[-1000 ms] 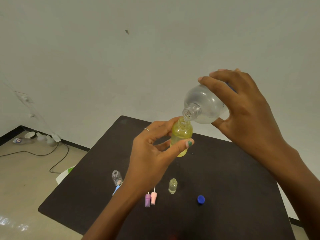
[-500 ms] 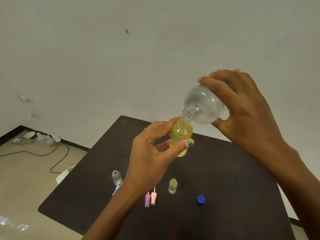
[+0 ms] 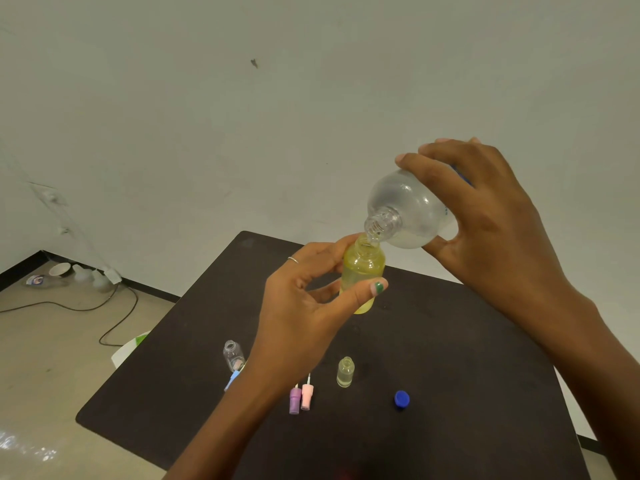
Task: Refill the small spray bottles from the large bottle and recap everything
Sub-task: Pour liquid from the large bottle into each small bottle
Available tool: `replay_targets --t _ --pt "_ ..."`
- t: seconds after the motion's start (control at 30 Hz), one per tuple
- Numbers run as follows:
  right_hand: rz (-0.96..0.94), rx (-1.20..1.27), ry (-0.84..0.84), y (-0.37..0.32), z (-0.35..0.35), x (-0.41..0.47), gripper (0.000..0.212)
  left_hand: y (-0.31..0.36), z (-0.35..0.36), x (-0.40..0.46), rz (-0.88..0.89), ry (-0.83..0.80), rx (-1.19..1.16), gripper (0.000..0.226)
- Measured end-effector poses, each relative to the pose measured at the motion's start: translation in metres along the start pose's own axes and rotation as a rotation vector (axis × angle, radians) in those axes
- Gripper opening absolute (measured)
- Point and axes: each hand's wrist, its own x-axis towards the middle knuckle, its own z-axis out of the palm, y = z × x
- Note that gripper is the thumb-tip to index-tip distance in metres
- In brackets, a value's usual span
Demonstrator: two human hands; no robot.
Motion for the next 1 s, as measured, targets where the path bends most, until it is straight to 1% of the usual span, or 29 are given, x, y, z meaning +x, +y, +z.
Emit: replay_targets --t 1.0 --pt "-0.005 -0.007 0.004 0.0005 0.0002 0.0010 0.062 -0.0006 -0.0002 0.0007 -0.001 0.006 -0.007 0.038"
